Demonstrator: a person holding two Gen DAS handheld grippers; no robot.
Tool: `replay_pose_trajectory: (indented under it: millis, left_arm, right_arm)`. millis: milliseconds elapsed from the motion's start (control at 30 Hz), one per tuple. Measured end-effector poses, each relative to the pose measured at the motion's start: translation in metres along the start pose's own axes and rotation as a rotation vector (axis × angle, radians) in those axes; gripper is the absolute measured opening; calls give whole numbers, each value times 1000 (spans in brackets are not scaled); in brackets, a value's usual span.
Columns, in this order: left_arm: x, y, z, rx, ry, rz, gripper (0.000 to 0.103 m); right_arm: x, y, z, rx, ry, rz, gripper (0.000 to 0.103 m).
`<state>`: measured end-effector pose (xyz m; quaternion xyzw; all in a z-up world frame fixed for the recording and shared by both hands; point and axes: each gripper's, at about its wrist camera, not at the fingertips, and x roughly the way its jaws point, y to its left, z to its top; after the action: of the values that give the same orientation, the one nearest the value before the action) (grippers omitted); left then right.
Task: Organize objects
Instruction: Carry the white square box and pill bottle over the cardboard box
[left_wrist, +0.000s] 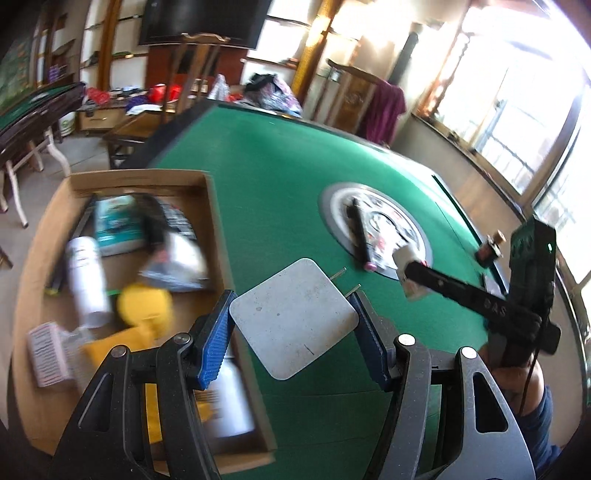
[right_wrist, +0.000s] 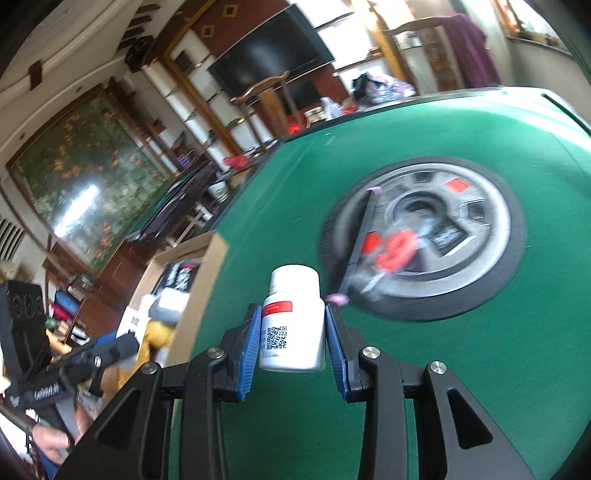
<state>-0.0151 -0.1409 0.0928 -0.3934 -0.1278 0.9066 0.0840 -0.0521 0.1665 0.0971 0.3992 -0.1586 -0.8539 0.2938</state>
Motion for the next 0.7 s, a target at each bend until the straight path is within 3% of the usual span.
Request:
replay_pose_trajectory:
  millis: [400,700]
  left_arm:
    - [-37,97,-9,-152,-63,95,62]
    - [-42,140,-22,-221,-53,134,62]
  right_arm:
    - [50,121,-31,-181,109,165,34]
    - [90,166,-49,-252,182,169,34]
